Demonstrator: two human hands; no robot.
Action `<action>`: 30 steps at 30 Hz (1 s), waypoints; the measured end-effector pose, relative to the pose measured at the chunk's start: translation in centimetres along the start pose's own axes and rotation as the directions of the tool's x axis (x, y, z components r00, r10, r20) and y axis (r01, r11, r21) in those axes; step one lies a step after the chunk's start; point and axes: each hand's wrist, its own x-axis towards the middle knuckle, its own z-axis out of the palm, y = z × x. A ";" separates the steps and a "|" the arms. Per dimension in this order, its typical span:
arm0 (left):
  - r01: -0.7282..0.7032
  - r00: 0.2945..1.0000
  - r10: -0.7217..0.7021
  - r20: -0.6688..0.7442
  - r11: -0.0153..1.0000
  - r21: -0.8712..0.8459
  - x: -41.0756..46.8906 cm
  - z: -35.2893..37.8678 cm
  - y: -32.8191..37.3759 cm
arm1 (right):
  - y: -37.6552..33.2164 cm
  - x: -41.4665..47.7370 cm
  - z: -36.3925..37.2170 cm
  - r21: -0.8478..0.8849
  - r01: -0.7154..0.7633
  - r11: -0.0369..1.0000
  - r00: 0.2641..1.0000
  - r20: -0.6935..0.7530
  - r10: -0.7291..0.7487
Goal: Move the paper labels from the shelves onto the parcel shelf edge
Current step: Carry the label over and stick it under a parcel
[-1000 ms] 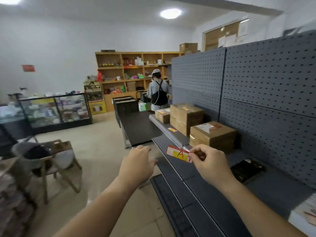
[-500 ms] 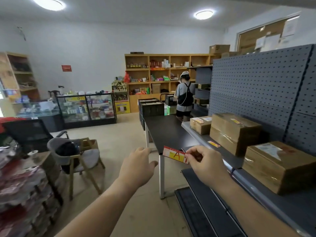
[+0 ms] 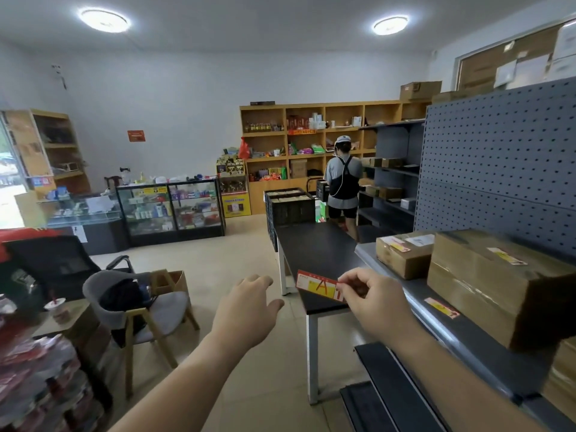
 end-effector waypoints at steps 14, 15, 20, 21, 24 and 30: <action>-0.018 0.999 0.020 0.050 0.999 -0.028 21.4 8.7 -4.1 | 12.7 19.4 6.9 -0.052 -0.053 0.997 0.998 -0.023 0.052; -0.035 0.998 0.037 0.055 0.998 -0.043 23.1 9.6 -4.4 | 13.6 20.4 7.5 -0.061 -0.067 0.996 0.997 -0.035 0.065; -0.148 0.984 0.156 0.083 0.984 -0.099 32.3 14.6 -6.1 | 18.0 26.2 9.6 -0.115 -0.151 0.982 0.983 -0.121 0.137; -0.169 0.979 0.180 0.099 0.979 -0.113 34.2 15.6 -6.3 | 18.8 27.2 9.9 -0.128 -0.174 0.976 0.976 -0.155 0.154; -0.272 0.947 0.289 0.140 0.954 -0.129 39.7 18.7 -5.8 | 21.0 29.7 10.1 -0.177 -0.263 0.948 0.944 -0.249 0.216; -0.482 0.816 0.529 0.235 0.845 -0.230 46.7 25.2 -0.9 | 25.9 30.0 8.0 -0.195 -0.477 0.857 0.827 -0.430 0.363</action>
